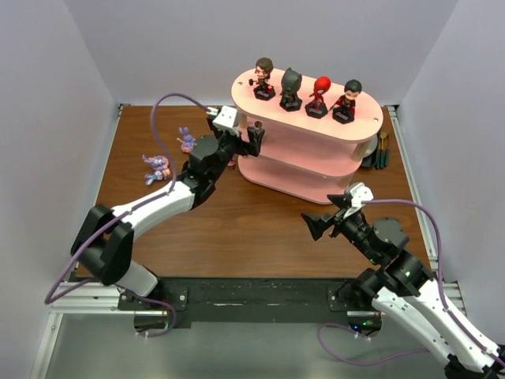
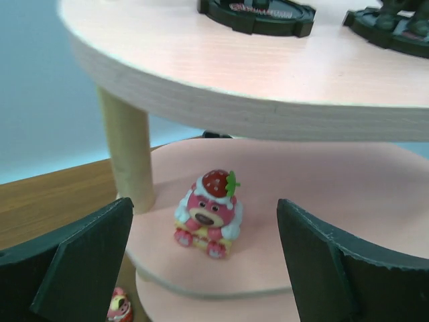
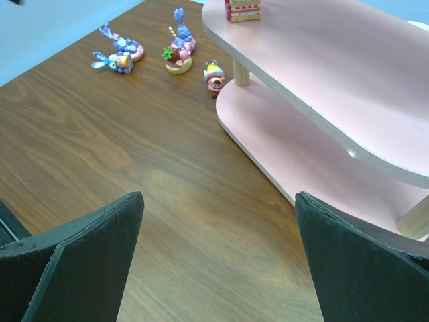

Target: Place and organize the plastic toys onto the shelf

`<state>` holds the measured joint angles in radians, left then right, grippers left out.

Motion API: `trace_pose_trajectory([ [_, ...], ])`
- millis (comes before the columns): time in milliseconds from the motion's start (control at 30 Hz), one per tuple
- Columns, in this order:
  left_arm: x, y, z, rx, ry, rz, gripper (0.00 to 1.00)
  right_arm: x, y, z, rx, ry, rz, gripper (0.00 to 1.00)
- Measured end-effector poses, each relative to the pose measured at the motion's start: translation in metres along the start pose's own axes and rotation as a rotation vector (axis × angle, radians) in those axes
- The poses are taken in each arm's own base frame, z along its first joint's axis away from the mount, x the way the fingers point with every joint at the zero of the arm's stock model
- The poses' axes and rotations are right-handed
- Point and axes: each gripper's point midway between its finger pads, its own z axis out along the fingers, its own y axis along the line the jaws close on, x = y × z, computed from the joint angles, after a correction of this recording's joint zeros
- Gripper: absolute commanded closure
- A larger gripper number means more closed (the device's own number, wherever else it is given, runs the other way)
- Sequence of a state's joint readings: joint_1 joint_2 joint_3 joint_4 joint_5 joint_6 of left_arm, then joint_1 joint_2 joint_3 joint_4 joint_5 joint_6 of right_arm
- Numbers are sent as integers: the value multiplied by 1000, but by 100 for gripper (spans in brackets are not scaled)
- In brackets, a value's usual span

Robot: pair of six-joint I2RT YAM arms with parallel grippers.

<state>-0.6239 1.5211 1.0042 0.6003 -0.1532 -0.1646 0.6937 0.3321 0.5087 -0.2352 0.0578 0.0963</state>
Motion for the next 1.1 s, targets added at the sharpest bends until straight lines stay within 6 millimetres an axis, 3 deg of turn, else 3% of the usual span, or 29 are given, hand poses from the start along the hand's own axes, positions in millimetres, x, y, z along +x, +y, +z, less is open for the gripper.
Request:
trace_pose_trajectory([
  [167,-19,11,-45,-40,-21,-23,7,0,0,-6,0,9,7,1],
  [300,-22,29,-87,-113,-20,-57,7,-1,0,-10,0,4,15,2],
  [533,17,63,-133,-276,94,-72,7,1,0,-16,0,10,24,2],
  [767,67,93,-140,-411,287,-49,8,0,0,-20,0,2,36,1],
  [967,101,136,-127,-554,420,-69,10,-2,1,-22,-2,-11,43,2],
  [1100,112,164,-105,-617,474,-85,15,-2,1,-22,-2,-10,45,1],
])
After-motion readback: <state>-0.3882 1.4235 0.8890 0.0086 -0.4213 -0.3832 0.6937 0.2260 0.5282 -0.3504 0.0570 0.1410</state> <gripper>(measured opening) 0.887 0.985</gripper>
